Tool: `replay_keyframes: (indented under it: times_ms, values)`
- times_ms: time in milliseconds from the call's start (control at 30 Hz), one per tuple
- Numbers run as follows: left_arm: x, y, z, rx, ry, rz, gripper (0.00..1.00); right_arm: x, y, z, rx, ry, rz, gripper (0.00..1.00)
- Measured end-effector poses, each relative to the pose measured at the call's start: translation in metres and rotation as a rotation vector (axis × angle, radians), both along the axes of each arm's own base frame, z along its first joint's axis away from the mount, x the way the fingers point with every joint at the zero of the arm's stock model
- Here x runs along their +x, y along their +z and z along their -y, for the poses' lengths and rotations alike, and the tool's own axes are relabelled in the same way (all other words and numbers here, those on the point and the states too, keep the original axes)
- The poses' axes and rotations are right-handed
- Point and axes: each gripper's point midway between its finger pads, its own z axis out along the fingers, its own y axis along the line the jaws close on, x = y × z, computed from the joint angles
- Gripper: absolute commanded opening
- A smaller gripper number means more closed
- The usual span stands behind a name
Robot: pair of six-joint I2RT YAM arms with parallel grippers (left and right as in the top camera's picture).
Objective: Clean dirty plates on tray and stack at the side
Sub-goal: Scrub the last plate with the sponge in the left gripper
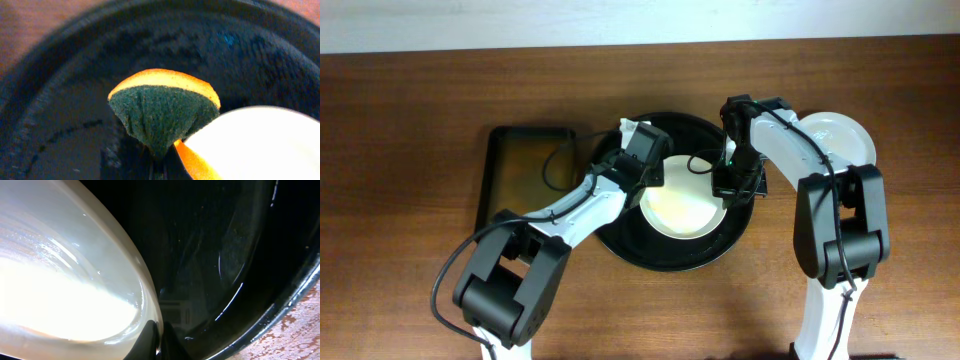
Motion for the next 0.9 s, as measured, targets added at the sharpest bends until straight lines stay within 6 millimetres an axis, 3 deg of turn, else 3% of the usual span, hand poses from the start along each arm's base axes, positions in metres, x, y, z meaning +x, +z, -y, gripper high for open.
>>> replay_keyframes:
  times_ms: [100,200,267,433,500,600,767,867,900]
  values:
    - [0.009,0.008,-0.017,0.046,0.056,0.038,0.00,-0.001,0.000,0.003,-0.015,0.003,-0.003,0.04]
    - [-0.006,0.023,-0.021,0.040,0.034,-0.012,0.00,-0.001,0.000,0.004,-0.020,0.005,-0.003,0.04]
    - [-0.024,0.030,-0.004,-0.024,-0.049,-0.070,0.00,-0.001,0.000,0.004,-0.020,0.005,-0.004,0.04]
    - [-0.069,0.022,0.046,-0.109,-0.218,-0.191,0.00,-0.001,0.000,0.004,-0.020,0.005,-0.003,0.04]
    - [-0.080,0.021,0.058,-0.123,-0.235,-0.206,0.00,-0.002,0.000,0.004,-0.020,0.005,-0.007,0.04]
    - [-0.097,0.003,0.067,-0.131,-0.222,-0.267,0.00,-0.002,0.000,0.004,-0.021,0.005,-0.008,0.04]
    - [-0.107,-0.030,0.059,-0.084,-0.192,-0.345,0.00,-0.003,0.000,0.004,-0.021,0.005,-0.011,0.04]
    - [-0.096,-0.031,0.041,-0.014,-0.129,-0.303,0.00,-0.003,0.000,0.004,-0.021,0.004,-0.011,0.04]
    - [-0.082,-0.031,0.026,0.015,-0.077,-0.270,0.00,-0.003,0.000,0.004,-0.021,0.005,-0.011,0.04]
